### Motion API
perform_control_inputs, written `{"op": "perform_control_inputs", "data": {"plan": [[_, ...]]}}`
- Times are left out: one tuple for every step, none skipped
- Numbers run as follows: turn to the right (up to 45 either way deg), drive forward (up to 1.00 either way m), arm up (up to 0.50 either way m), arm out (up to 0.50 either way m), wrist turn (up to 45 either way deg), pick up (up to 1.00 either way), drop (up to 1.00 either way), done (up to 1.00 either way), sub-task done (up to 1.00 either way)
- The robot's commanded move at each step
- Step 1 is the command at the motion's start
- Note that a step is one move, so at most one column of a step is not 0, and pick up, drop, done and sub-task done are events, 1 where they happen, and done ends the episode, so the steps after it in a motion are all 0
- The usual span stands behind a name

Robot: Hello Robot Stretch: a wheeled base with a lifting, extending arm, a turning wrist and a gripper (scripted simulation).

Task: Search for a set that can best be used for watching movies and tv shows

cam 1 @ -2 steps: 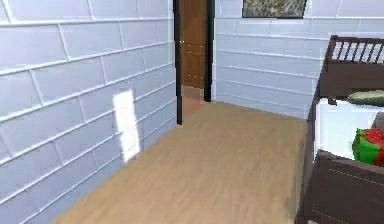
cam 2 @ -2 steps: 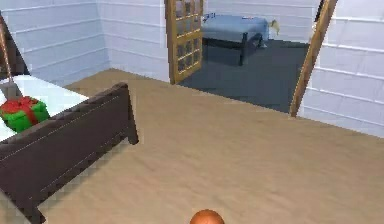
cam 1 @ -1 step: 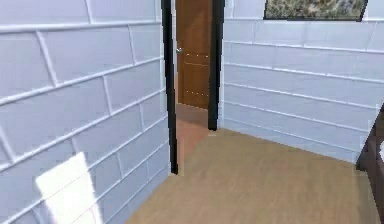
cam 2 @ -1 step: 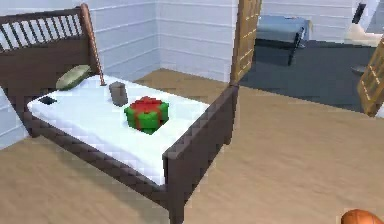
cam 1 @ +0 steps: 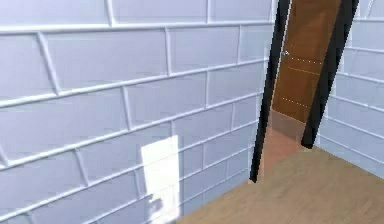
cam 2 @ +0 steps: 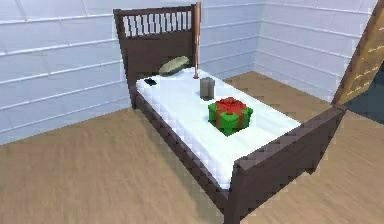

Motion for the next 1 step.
{"op": "perform_control_inputs", "data": {"plan": [[0.0,0.05,0.00,0.00,0.0,0.00,0.00,0.00,0.00]]}}
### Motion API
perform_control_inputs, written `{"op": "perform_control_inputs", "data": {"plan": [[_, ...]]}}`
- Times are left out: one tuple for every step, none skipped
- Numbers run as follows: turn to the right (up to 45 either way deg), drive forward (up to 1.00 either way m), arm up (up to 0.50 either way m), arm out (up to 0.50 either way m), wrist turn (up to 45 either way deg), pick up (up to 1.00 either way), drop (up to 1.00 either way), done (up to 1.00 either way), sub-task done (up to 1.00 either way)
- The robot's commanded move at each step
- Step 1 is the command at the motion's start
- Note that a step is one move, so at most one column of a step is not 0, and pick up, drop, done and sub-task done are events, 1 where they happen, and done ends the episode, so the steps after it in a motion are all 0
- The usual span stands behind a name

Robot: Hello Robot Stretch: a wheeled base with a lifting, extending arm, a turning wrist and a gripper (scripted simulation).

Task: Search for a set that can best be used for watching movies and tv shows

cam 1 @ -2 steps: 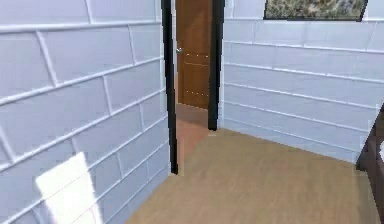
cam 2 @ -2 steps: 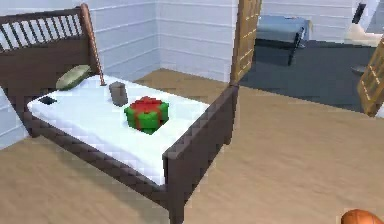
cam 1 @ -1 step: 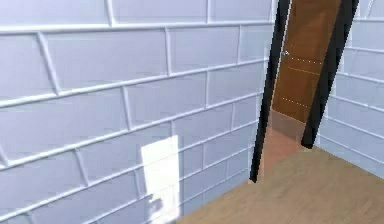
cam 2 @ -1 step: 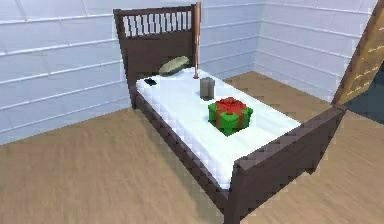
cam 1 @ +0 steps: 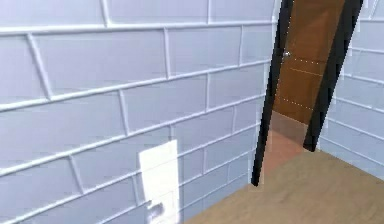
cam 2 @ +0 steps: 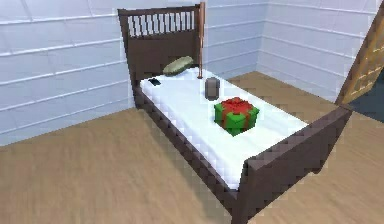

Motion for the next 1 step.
{"op": "perform_control_inputs", "data": {"plan": [[39.0,0.00,0.00,0.00,0.0,0.00,0.00,0.00,0.00]]}}
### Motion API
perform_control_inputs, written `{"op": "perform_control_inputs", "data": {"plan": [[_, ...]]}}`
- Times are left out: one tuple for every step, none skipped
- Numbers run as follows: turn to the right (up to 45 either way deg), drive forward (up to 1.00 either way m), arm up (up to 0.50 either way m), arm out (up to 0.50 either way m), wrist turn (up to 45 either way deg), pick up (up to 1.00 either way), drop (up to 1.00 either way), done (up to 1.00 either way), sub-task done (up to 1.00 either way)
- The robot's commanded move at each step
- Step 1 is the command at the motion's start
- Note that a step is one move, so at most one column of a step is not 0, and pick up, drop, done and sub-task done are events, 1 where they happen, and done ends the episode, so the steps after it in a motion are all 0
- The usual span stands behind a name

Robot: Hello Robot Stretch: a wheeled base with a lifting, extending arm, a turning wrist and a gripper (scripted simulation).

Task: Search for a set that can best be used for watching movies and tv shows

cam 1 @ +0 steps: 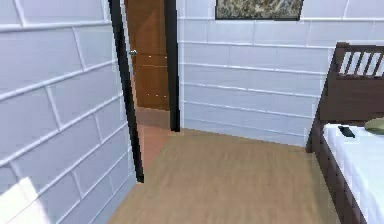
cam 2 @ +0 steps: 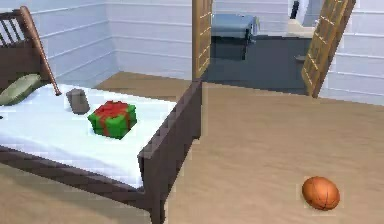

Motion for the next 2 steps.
{"op": "perform_control_inputs", "data": {"plan": [[0.0,1.00,0.00,0.00,0.0,0.00,0.00,0.00,0.00],[0.0,0.60,0.00,0.00,0.0,0.00,0.00,0.00,0.00]]}}
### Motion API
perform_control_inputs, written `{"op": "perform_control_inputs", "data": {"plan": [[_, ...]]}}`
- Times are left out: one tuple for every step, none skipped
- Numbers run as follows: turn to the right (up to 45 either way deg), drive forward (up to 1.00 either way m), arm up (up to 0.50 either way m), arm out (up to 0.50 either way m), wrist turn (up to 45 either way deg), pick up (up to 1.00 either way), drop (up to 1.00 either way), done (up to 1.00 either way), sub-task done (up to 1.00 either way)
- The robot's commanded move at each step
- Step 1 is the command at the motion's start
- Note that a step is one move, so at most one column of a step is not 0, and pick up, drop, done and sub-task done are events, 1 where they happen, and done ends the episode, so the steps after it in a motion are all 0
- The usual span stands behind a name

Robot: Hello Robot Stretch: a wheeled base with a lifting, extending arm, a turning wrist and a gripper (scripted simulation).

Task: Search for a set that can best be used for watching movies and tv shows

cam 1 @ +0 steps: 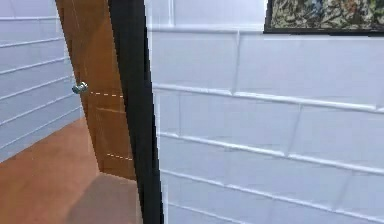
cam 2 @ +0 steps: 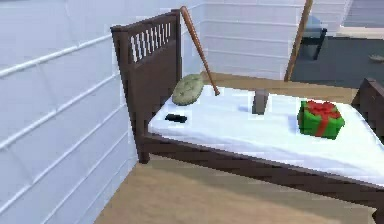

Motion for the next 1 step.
{"op": "perform_control_inputs", "data": {"plan": [[30.0,0.00,0.00,0.00,0.0,0.00,0.00,0.00,0.00]]}}
